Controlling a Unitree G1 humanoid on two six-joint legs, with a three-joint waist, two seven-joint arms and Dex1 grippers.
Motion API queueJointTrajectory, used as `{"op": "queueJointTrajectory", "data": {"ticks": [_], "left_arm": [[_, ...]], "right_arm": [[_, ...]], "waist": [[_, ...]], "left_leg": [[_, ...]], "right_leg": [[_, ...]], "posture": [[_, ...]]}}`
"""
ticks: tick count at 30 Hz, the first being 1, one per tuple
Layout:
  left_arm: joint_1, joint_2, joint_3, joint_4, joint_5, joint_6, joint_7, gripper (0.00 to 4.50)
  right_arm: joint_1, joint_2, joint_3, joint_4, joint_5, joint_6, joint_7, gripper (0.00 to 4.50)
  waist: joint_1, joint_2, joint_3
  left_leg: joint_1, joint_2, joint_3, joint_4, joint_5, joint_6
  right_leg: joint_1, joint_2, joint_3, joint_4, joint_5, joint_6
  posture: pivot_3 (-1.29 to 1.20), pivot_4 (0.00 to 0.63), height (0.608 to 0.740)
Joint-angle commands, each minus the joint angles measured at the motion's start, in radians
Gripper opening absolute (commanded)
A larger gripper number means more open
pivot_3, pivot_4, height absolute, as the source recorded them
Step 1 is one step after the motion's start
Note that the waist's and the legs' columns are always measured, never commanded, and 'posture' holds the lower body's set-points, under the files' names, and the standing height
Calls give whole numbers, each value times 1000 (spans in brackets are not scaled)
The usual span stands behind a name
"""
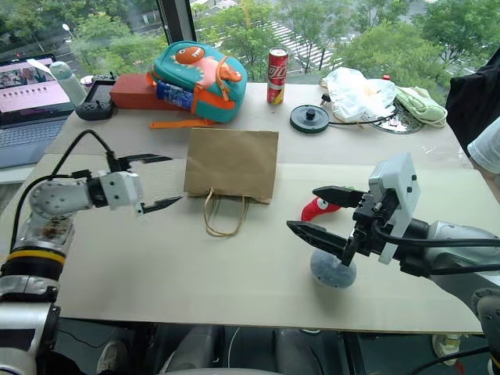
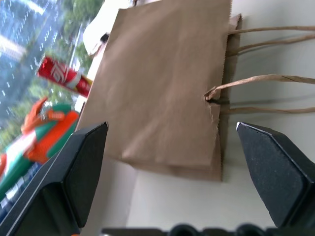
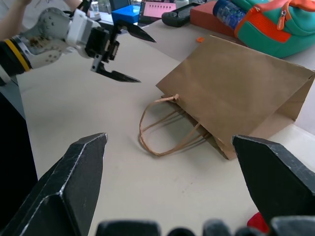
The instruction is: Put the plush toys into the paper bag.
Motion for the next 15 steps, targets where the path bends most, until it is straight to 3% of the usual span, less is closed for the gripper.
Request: {"op": "queueJointTrajectory", "data": {"ticks": [1,8,15], "left_arm": [[-60,-10,-39,128,90,-159,94,4500],[-140,-35,-110,298,206,-267,240,4500],[-177,-65,-163,349,277,-312,342,4500]], "right_arm": [[12,-21,-54,-48,59,-14,-46,4488],[46,-40,-83,-81,121,-30,-114,4488],[81,-47,-104,-98,140,-45,-144,4488]], "waist": [[-3,0,0],[-7,0,0],[-4,0,0]], "left_leg": [[0,0,0,0,0,0],[1,0,-1,0,0,0],[0,0,-1,2,0,0]], "right_leg": [[0,0,0,0,0,0],[0,1,0,3,0,0],[0,0,0,3,0,0]], "posture": [[0,150,739],[0,150,739],[0,150,739]]}}
